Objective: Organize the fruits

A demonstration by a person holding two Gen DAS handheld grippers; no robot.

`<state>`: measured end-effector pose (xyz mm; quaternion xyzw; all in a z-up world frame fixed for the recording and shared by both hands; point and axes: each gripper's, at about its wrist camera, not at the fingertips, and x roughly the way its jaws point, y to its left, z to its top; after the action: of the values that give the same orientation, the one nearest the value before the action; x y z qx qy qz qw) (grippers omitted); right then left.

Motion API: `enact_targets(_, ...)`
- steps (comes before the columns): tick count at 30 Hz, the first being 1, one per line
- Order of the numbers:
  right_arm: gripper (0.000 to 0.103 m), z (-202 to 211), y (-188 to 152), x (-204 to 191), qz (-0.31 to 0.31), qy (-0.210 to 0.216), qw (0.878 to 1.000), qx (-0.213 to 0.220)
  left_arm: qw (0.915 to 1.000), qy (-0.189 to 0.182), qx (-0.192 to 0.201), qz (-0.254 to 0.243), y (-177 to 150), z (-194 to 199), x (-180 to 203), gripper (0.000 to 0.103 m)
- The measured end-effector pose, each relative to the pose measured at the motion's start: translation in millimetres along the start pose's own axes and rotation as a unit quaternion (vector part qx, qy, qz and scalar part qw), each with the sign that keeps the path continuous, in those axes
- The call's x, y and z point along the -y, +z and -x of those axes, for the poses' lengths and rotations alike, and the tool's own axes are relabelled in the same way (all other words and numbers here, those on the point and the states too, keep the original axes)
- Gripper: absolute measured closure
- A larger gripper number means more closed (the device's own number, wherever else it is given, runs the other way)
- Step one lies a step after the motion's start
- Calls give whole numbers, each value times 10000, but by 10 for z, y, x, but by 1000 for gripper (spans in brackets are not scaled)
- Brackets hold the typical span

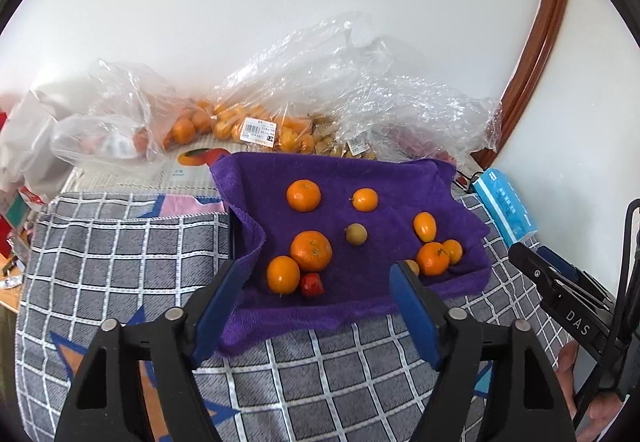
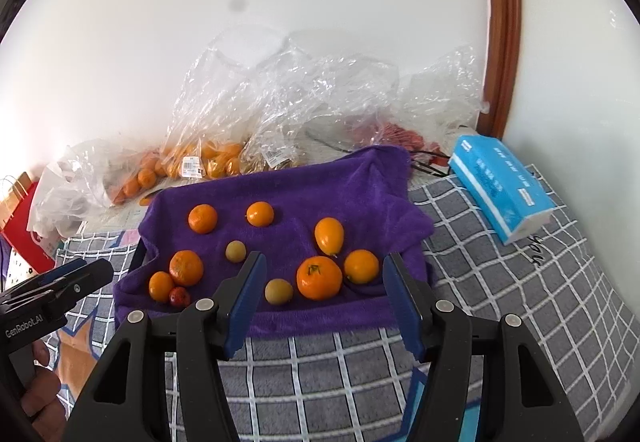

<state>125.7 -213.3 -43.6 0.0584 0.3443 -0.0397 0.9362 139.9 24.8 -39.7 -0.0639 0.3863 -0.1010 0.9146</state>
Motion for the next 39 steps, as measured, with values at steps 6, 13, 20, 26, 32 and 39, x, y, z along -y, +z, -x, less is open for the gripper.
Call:
enact_targets(6, 35, 324, -144, 66, -47, -63, 9999, 85, 9992, 214, 220, -260, -144, 311, 92, 22)
enact_targets(13, 19, 596, -365, 79, 37, -156, 9998, 92, 9982, 360, 390, -286, -398, 572, 138, 13)
enact_targets(20, 6, 826, -568, 143, 14, -122, 9994, 333, 9961, 514, 596, -388, -642, 764, 233, 9)
enact_targets(26, 6, 990, -656, 237, -79, -81, 9991, 408, 9954, 474, 736, -397, -764, 919, 314, 8)
enact_targets(32, 6, 1121, -721, 291, -46, -171, 9988, 460, 9955, 467, 732, -381, -832, 977, 368, 7)
enact_targets(39, 6, 1191, -770, 302, -67, -165, 9986, 500, 9951, 486, 754, -421, -854, 1008, 403, 7)
